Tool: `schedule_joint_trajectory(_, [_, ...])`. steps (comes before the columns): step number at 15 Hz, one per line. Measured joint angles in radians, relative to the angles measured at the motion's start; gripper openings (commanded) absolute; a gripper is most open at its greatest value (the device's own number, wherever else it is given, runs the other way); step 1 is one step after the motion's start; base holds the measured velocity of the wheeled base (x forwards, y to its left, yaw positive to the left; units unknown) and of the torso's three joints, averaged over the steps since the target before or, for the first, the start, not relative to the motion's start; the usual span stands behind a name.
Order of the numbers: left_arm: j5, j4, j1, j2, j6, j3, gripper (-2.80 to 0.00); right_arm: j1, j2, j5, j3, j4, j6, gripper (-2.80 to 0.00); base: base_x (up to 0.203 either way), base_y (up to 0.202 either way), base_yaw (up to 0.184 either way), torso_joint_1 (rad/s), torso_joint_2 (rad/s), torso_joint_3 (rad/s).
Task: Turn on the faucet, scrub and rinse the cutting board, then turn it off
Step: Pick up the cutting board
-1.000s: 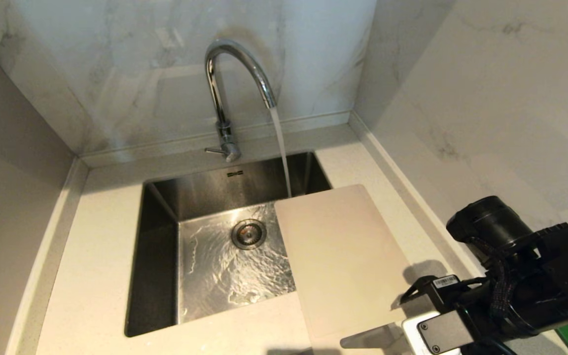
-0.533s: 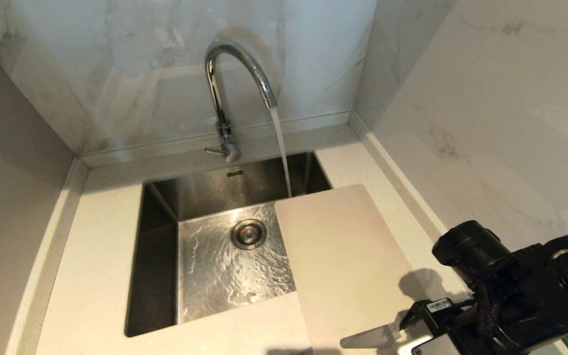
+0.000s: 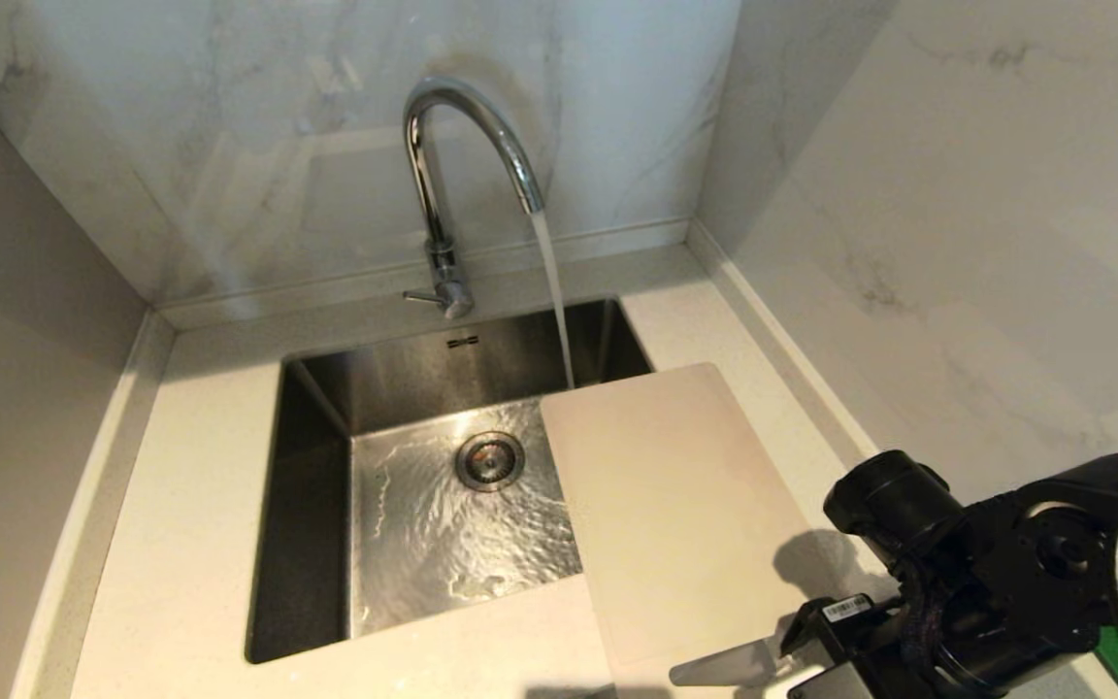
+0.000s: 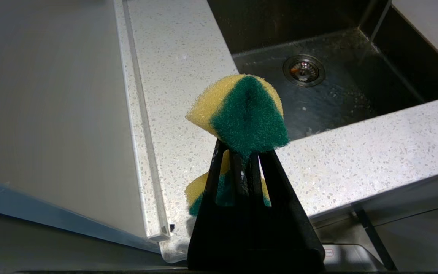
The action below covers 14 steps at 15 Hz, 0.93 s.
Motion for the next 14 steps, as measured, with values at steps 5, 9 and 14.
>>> schedule_joint_trajectory(5, [0.000, 0.000, 0.000, 0.000, 0.000, 0.000, -2.80, 0.009, 0.047, -0.011, -0.007, -0.002, 0.001, 0.00, 0.000, 0.000, 0.000, 0.000, 0.00, 0.000])
schedule_joint_trajectory(9, [0.000, 0.000, 0.000, 0.000, -0.001, 0.000, -2.80, 0.012, 0.076, -0.028, 0.000, -0.076, 0.000, 0.00, 0.000, 0.000, 0.000, 0.000, 0.00, 0.000])
schedule_joint_trajectory(14, [0.000, 0.000, 0.000, 0.000, -0.001, 0.000, -2.80, 0.031, 0.104, -0.031, -0.006, -0.085, 0.001, 0.00, 0.000, 0.000, 0.000, 0.000, 0.00, 0.000])
